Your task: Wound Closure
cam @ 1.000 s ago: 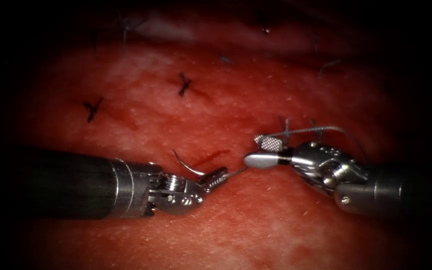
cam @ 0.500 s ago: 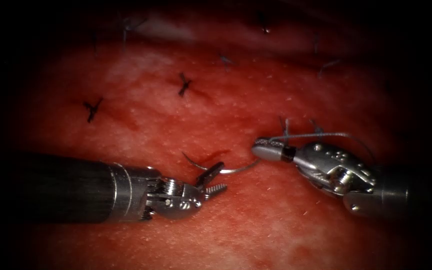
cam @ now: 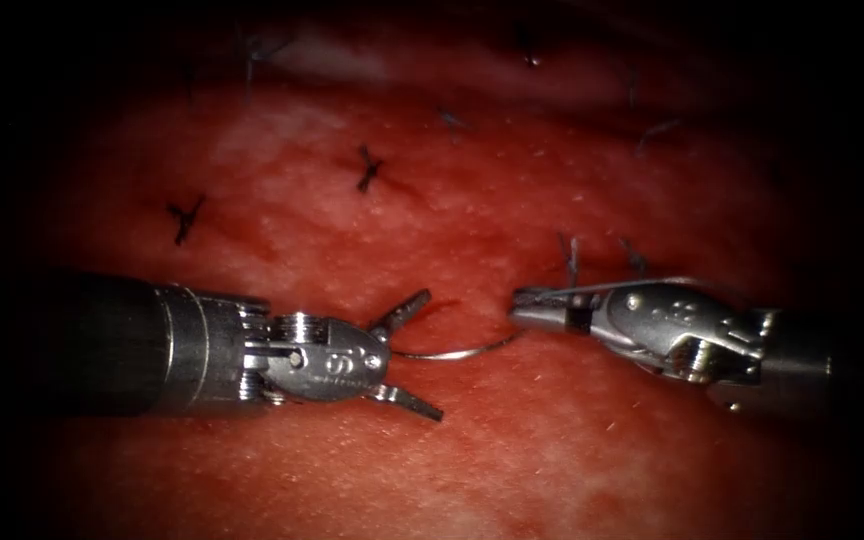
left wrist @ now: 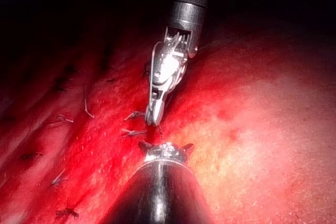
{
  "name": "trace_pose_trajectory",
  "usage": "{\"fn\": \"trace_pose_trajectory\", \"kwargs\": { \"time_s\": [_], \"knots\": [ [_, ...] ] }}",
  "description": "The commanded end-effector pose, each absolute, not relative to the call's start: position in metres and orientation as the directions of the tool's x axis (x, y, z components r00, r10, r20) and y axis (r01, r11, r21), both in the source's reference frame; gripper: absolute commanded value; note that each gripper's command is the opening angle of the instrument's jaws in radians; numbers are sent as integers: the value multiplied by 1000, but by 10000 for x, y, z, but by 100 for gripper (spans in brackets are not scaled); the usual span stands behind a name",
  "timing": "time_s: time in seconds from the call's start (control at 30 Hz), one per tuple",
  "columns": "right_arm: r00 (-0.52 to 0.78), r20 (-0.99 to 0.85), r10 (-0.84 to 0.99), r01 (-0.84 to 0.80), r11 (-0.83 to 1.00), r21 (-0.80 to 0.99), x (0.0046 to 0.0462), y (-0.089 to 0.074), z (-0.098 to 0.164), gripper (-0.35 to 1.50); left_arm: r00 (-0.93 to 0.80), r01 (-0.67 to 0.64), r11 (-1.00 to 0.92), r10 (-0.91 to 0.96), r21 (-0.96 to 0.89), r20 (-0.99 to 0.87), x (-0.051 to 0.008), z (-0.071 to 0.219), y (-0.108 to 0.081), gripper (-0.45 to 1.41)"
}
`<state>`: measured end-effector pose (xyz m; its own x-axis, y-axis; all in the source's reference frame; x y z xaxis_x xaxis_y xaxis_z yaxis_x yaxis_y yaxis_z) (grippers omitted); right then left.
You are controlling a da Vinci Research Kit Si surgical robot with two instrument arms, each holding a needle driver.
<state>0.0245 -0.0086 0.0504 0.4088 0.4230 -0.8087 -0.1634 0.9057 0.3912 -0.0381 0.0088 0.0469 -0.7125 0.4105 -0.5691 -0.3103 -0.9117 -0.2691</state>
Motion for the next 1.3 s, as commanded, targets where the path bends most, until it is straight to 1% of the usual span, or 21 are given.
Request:
{"fn": "trace_pose_trajectory", "kwargs": {
  "time_s": [0.03, 0.17, 0.37, 0.53, 0.6, 0.7, 0.73, 1.0, 1.07, 1.2, 1.3],
  "knots": [
    [401, -830, 388, -137, 921, 365, 259, -85, 503, -35, -723, -307, -907, 419, -289, -549, -387, 474, 92, 78],
    [394, -868, 301, -85, 953, 291, 267, -89, 496, -35, -747, -286, -890, 439, -354, -499, -387, 474, 105, 79],
    [385, -903, 189, -32, 981, 192, 276, -89, 492, -35, -820, -242, -838, 446, -490, -358, -387, 480, 110, 78],
    [380, -918, 112, -1, 993, 121, 278, -88, 486, -35, -807, -213, -786, 476, -580, -349, -383, 488, 117, 74],
    [380, -922, 73, 13, 996, 84, 278, -87, 482, -35, -803, -216, -769, 490, -601, -339, -380, 492, 119, 69],
    [365, -931, -1, 33, 999, 12, 280, -89, 474, -35, -785, -248, -723, 540, -645, -304, -376, 499, 124, 52],
    [363, -932, -24, 41, 999, -9, 280, -90, 472, -35, -780, -254, -711, 552, -656, -296, -374, 501, 127, 51],
    [341, -934, -109, 63, 994, -93, 283, -90, 454, -35, -751, -303, -634, 619, -711, -232, -369, 516, 130, 51],
    [335, -933, -132, 68, 991, -115, 284, -90, 450, -35, -742, -323, -612, 637, -722, -208, -370, 519, 125, 54],
    [331, -931, -153, 76, 988, -135, 285, -91, 445, -35, -748, -323, -595, 637, -736, -187, -370, 521, 115, 64],
    [326, -929, -176, 84, 984, -157, 286, -92, 441, -35, -753, -333, -576, 639, -747, -157, -369, 522, 109, 64]
  ]
}}
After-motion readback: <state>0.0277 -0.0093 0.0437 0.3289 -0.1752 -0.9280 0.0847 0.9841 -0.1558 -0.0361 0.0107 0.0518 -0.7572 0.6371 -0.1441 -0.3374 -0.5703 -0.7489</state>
